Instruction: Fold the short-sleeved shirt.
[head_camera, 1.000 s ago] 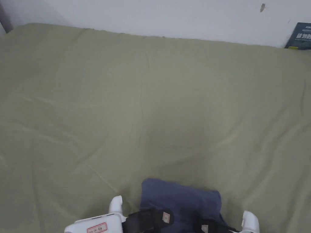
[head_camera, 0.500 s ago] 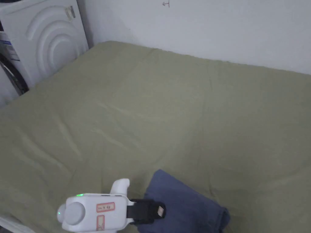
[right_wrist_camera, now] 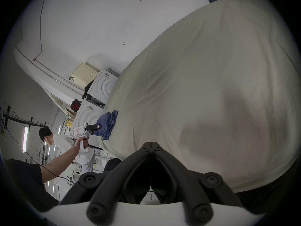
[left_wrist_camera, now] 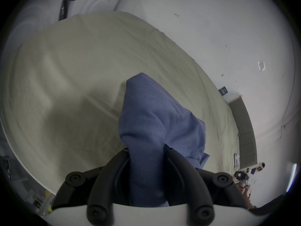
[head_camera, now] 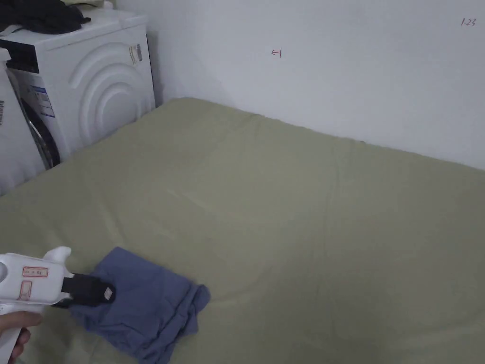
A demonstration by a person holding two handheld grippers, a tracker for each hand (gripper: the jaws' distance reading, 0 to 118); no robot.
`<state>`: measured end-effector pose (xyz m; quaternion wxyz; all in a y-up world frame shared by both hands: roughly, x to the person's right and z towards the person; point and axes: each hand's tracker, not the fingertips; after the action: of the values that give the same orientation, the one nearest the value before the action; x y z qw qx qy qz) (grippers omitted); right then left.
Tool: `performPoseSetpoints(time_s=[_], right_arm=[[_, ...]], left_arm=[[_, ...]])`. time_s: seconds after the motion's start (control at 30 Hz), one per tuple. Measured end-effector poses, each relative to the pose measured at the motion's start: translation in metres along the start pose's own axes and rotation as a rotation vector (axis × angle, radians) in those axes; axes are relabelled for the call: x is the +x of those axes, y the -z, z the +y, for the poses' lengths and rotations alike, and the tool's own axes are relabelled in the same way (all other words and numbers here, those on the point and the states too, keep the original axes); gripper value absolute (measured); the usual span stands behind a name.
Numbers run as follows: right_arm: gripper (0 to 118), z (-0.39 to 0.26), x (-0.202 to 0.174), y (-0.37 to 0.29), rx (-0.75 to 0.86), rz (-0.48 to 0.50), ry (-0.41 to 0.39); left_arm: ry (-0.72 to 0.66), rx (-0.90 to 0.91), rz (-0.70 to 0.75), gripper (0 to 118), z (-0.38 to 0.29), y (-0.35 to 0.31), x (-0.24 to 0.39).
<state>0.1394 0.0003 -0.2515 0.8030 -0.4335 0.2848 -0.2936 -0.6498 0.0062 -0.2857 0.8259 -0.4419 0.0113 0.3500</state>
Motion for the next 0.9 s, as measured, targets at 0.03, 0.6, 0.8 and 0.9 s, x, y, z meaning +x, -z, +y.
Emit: performPoseSetpoints(time_s=[0.03,0.6,0.8,0.9], right_arm=[[0,0.000,0.000,-0.001,0.000,0.009,0.001],[0,0.018,-0.035,-0.029,0.073,-0.132,-0.234],[0,0.085,-0.104,-0.081,0.350,-0.349,-0.538],[2,0.123,-0.144,-0.114,0.526,-0.417,-0.662]], left_arm=[[0.013,0.003,0.048,59,-0.003,0.002,0.001],[0.100,0.358,0.232,16,-0.042,-0.148,0.056],[0.477,0.747,0.150,16,-0.108,-0.145,0.256],[0.681,0.906,0.222,16,-0.126,-0.142,0.343]])
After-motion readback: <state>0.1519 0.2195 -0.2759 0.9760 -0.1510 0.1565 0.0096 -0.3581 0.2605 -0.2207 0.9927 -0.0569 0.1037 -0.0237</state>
